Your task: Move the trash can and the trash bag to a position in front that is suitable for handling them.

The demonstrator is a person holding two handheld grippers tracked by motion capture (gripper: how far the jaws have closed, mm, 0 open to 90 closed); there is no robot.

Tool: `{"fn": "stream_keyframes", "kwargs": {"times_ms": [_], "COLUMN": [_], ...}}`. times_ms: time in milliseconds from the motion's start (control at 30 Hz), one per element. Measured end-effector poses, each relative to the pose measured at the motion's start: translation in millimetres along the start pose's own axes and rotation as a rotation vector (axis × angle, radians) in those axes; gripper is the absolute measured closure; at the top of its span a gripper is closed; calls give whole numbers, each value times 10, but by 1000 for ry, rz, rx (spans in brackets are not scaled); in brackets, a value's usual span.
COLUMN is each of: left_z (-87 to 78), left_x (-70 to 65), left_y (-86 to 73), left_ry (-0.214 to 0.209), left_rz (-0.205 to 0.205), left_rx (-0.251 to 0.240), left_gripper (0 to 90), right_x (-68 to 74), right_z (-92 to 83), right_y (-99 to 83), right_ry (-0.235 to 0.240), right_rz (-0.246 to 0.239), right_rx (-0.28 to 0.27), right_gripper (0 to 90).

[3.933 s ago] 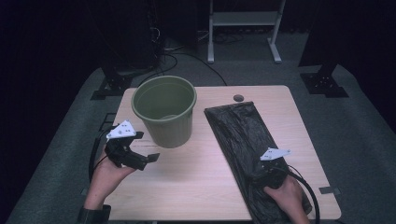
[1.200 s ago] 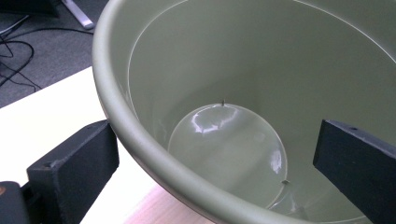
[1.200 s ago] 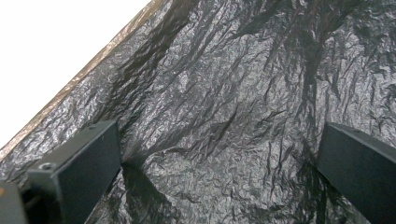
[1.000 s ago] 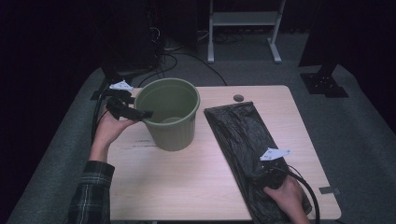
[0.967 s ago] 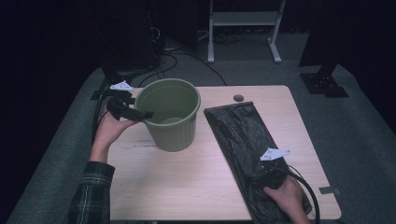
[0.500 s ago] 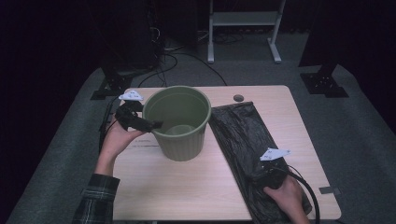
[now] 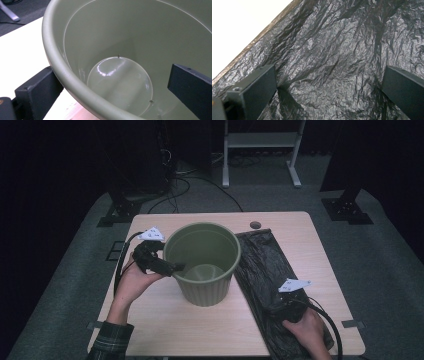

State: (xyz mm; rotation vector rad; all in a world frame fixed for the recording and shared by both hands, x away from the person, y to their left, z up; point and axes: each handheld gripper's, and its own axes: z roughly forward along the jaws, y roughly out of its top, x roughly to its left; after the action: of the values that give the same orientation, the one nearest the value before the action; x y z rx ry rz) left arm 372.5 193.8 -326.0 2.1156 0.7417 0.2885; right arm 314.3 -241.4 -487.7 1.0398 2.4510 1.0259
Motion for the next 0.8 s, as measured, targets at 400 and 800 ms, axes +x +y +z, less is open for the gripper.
{"fn": "stream_keyframes", "kwargs": {"times_ms": [400,800], "left_z": [-13,-36], "left_x": [-301,-328], "left_y": [-71,-48], "left_ry": [-36,-48], "left_rz": [17,29], "left_rx": [-34,-47], "left_gripper": [0,0], "right_x": [-1,-1], "right_z": [0,0], "right_y": [0,0], "right_ry": [-1,0], "right_rz": [-2,-2], "right_rx": [1,0], "right_gripper": [0,0]}}
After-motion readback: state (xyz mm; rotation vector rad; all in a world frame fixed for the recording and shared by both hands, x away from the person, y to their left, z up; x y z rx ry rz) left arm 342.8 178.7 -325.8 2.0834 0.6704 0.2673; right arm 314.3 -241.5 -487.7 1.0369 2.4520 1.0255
